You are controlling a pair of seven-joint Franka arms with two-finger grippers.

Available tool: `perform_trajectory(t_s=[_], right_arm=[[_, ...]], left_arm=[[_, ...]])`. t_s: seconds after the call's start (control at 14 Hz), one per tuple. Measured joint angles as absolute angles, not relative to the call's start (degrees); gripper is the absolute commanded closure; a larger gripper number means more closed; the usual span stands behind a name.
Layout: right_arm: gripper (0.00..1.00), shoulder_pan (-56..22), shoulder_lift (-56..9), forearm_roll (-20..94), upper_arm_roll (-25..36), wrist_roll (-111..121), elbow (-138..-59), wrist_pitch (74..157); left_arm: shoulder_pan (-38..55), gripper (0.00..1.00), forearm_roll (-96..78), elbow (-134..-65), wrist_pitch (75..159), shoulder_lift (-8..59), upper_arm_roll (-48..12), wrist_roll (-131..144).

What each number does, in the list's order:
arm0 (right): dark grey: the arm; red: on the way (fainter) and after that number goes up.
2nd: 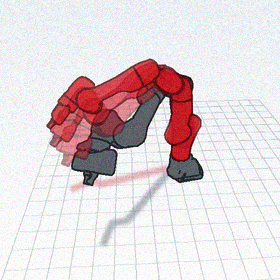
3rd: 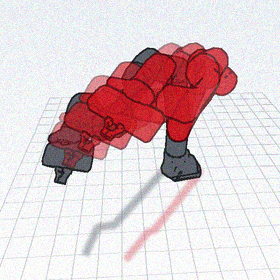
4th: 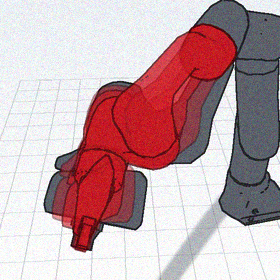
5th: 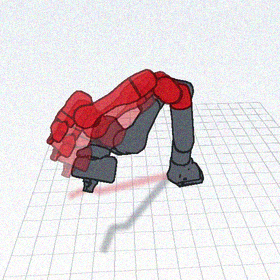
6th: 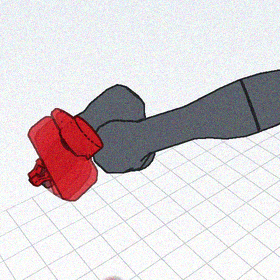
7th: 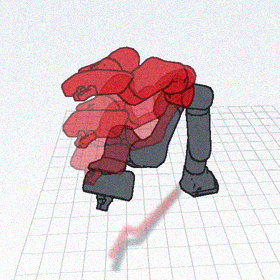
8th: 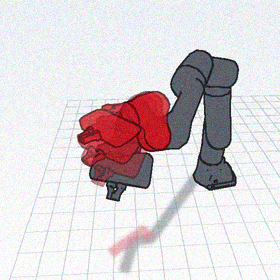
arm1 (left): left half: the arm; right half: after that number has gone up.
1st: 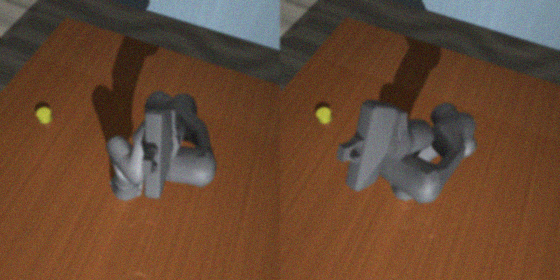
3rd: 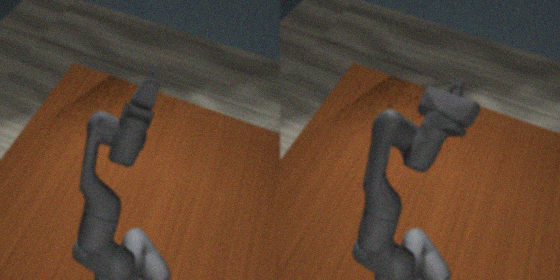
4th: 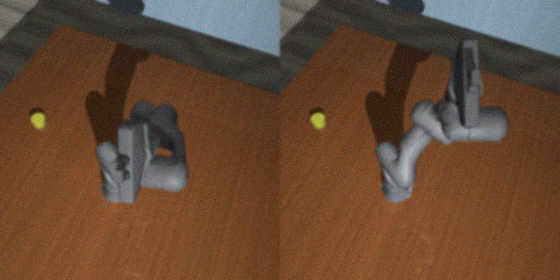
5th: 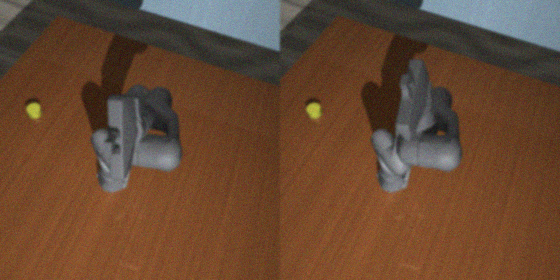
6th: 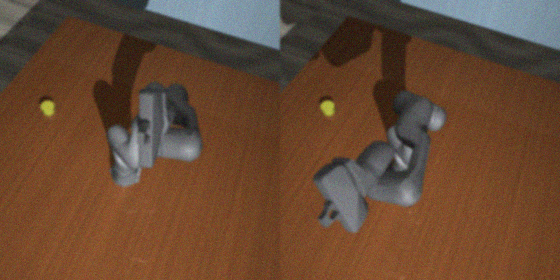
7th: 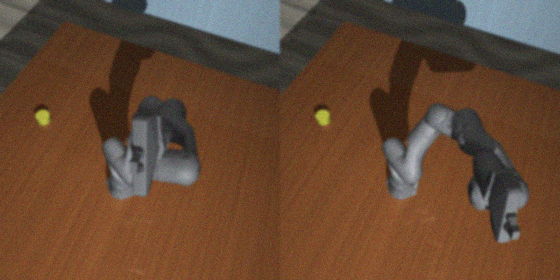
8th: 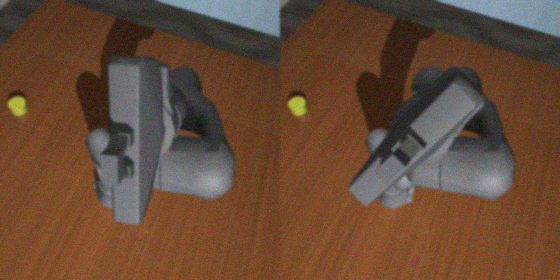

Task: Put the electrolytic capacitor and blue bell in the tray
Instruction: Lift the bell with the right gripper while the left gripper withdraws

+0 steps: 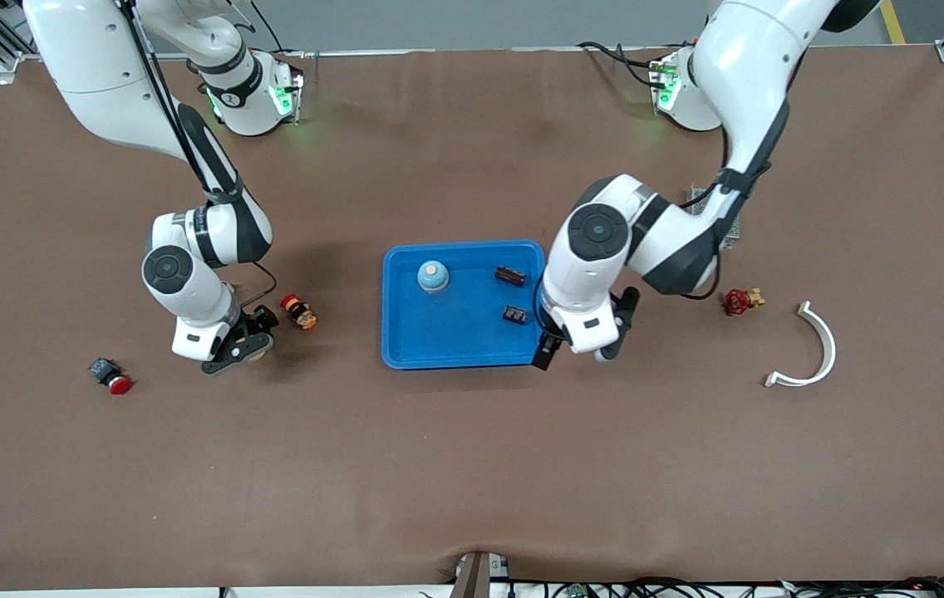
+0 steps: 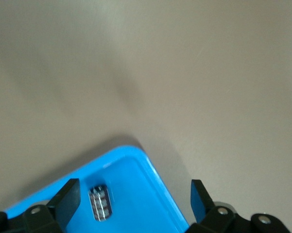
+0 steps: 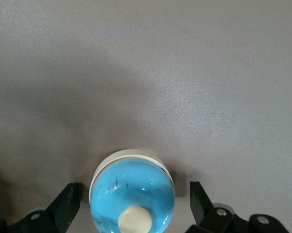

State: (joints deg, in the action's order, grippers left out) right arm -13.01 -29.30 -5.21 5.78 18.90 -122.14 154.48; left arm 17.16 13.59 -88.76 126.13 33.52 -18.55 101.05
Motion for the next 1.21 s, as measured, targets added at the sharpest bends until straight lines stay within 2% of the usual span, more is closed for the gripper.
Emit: perform_trajectory(t_s=[0.21,0.43,0.71,1.21], right_arm=[[0.3,-12.9,-29.3,-5.2,5.8,18.9,-122.1,154.5],[0.39,-11.2,-28.9,-4.7,4.5,18.9,-122.1,154.4],[0.43,-6.3,-28.8,-2.7,0.3,19.0,-122.1,154.4],[0.46,-5.9,-28.8,2.3,-0.5,19.0,-121.6,153.3]], left_arm=[[14.4,0.0,13.6,-88.7,122.5,31.5,-18.5,92.6],[10.7,0.0,13.6,-88.6,117.5,28.1,-18.4,81.3],[5.1,0.0,13.6,-88.6,114.0,23.0,-18.4,68.1],[0.3,0.0,13.6,-88.6,110.1,19.0,-18.5,52.0]])
